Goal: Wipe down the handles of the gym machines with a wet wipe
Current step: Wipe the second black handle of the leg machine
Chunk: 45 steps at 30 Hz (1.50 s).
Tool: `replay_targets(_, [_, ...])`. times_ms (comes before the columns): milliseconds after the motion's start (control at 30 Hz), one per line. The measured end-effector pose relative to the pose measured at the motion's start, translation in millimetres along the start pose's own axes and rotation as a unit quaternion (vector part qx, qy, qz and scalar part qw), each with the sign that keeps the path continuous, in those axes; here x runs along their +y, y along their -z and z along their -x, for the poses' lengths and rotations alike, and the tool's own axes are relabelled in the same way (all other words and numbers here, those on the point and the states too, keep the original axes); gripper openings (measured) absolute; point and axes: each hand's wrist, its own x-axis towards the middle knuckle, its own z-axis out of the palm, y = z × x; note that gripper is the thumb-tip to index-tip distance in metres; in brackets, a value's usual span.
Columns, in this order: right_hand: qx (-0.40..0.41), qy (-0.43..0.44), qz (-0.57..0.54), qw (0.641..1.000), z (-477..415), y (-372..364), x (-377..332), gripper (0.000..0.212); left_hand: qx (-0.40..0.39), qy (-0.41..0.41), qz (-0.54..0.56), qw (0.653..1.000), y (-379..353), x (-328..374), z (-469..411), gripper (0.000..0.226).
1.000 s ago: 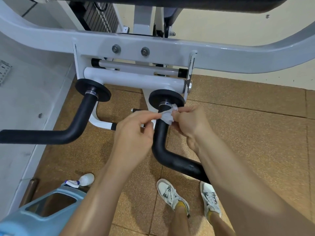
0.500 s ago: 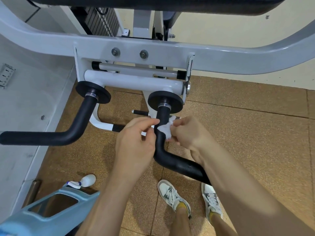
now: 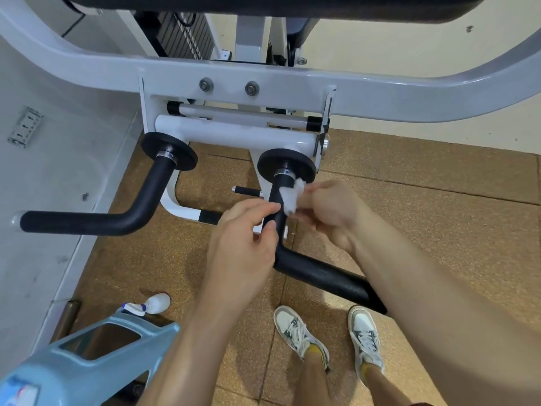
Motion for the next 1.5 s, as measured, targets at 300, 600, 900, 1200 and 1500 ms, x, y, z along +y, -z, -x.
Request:
replay_targets(300, [-0.171,0.009,0.279,0.945,20,7,3,0.013,0.027,0.037,0.035,0.998,4,0,29,0.032])
replay_targets(600, [-0.193,0.064,0.361,0.910,34,11,-1,0.018,0.032,-0.012,-0.081,0.996,-7,11,33,0.023])
replay_targets(900, [-0.313,0.025,0.395,0.863,38,36,-9,0.025,-0.025,-0.095,-0.225,0.969,-10,14,38,0.039])
replay_targets(1200, [-0.248,0.064,0.421,0.870,45,41,-8,0.018,0.004,-0.077,-0.156,0.985,-27,20,63,0.041])
replay_targets(1500, [-0.262,0.049,0.504,0.822,64,75,-15,0.012,-0.007,-0.097,-0.179,0.979,-39,31,61,0.041])
